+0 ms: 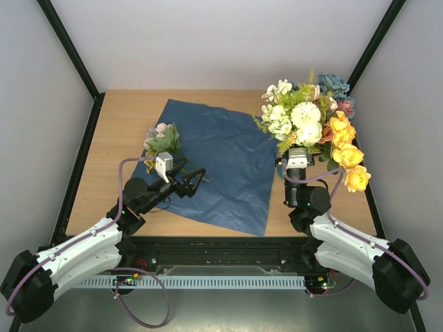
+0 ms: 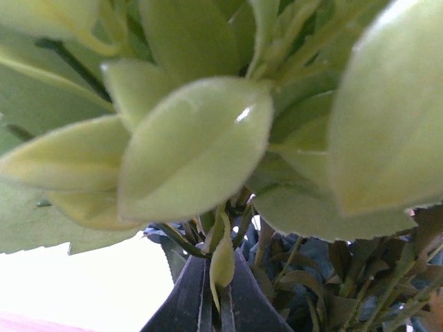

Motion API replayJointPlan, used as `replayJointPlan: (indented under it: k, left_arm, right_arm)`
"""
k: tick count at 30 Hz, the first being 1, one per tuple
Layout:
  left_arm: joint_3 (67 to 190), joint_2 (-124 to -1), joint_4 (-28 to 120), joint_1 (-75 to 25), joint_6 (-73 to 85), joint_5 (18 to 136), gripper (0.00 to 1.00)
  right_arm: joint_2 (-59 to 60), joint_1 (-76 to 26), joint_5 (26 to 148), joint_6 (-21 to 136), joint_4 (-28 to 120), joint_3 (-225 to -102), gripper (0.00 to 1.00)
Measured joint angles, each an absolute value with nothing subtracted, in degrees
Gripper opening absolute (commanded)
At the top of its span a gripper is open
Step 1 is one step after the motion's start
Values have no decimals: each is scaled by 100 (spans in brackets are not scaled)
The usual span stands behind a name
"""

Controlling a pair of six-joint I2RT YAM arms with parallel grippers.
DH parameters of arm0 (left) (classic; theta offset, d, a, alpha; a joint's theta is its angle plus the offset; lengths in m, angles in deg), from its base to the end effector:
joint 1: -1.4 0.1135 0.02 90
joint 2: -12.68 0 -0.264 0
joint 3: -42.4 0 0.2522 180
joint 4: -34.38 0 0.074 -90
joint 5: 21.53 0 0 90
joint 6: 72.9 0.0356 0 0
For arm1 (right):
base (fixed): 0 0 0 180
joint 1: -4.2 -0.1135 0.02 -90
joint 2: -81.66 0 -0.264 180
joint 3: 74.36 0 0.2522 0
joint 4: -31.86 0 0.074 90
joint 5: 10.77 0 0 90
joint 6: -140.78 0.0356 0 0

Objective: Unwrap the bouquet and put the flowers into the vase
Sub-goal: Insert the fake flower into the vase.

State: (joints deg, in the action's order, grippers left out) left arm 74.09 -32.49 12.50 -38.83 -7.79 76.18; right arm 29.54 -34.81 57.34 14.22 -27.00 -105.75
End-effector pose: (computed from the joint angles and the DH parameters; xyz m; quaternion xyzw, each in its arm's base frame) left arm 0.1399 -0.1246 0.2579 0.1375 0.6393 -0.4435 0.6129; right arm 0.1466 0.1017 0.2987 -0.1281 0.4440 -0.0641 0.8845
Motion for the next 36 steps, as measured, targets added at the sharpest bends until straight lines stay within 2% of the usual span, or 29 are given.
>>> replayJointPlan:
  k: [15, 36]
  left_arm:
    - [7409, -3286, 1241, -3883, -787, 7705, 99]
    - [7409, -3352, 1165, -3883, -800, 7747, 100]
  right_arm:
    - [2567, -2954, 5745, 1785, -3281, -10435, 1]
    - [2034, -2869, 5281, 2738, -3655, -9904, 1]
